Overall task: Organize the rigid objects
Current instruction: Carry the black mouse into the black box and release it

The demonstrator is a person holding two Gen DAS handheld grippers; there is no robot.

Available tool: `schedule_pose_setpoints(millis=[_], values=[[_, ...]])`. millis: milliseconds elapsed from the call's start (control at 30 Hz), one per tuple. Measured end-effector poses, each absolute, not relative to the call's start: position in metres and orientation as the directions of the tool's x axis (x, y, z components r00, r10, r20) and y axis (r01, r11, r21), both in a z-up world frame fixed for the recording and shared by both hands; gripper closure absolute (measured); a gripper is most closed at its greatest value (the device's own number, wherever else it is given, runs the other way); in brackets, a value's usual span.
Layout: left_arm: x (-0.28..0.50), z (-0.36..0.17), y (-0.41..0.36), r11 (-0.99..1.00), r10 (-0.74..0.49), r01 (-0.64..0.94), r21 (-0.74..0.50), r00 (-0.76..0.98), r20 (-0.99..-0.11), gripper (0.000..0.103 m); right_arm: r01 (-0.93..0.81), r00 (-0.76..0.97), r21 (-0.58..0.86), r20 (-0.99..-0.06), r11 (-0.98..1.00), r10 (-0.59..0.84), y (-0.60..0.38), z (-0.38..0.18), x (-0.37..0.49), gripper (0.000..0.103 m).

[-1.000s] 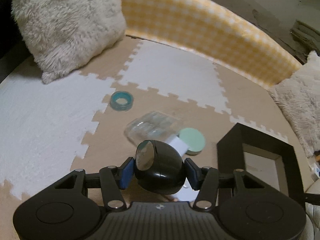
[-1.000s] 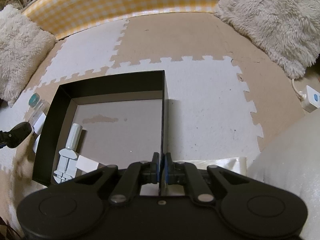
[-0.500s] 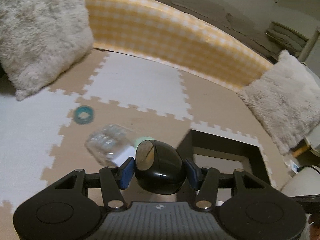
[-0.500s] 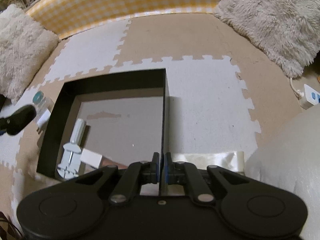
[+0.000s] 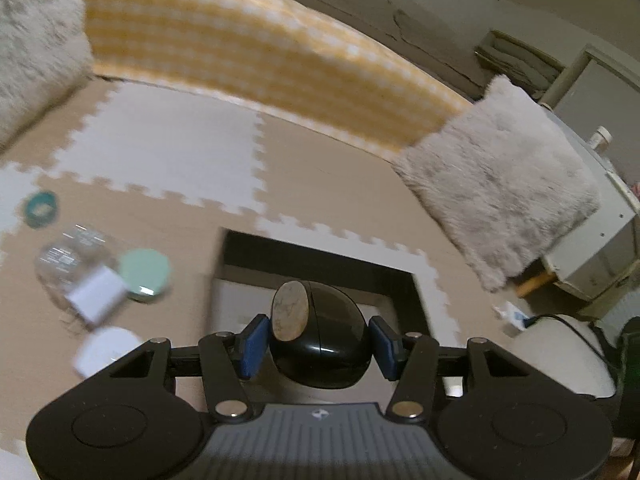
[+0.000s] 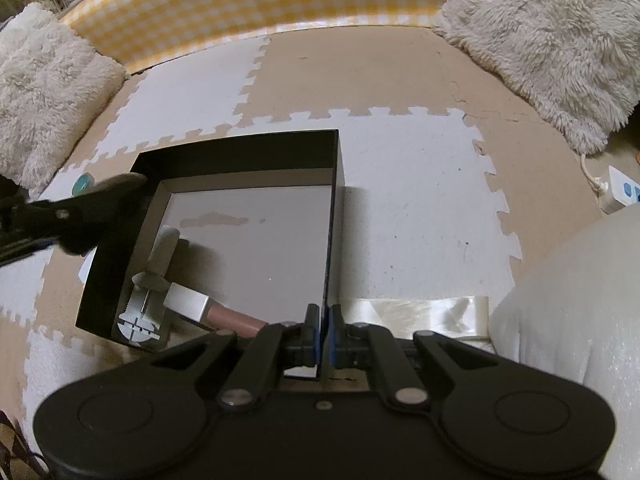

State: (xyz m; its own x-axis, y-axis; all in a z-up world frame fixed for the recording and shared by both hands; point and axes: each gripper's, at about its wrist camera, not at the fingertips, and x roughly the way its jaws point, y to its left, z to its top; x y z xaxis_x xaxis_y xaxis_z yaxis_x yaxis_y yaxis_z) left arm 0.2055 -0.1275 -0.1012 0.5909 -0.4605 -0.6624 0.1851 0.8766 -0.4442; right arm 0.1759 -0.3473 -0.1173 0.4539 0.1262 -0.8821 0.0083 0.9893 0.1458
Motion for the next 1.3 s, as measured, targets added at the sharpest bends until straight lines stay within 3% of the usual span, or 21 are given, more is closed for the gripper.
schedule_pose_setpoints(millis=[567, 700, 1300], values=[[0.234, -0.157, -0.217, 0.841, -0.524, 0.127, -0.526, 0.433, -0.733, 0.047, 0.01, 0.455, 0.179, -0.877, 0.984, 0.155, -0.353, -0.118, 0.175, 0.098], [0.235, -0.159, -0.213, 0.836, -0.53, 0.109, -0.538, 0.416, -0.739, 0.037, 0.013, 0.456, 0.191, -0.875, 0.982, 0.164, -0.355, -0.119, 0.175, 0.098], [0.208, -0.119, -0.194, 0.893, -0.449, 0.251, -0.374, 0.46, -0.766, 0.013, 0.019, 0.456, 0.203, -0.873, 0.979, 0.172, -0.357, -0.12, 0.175, 0.098]])
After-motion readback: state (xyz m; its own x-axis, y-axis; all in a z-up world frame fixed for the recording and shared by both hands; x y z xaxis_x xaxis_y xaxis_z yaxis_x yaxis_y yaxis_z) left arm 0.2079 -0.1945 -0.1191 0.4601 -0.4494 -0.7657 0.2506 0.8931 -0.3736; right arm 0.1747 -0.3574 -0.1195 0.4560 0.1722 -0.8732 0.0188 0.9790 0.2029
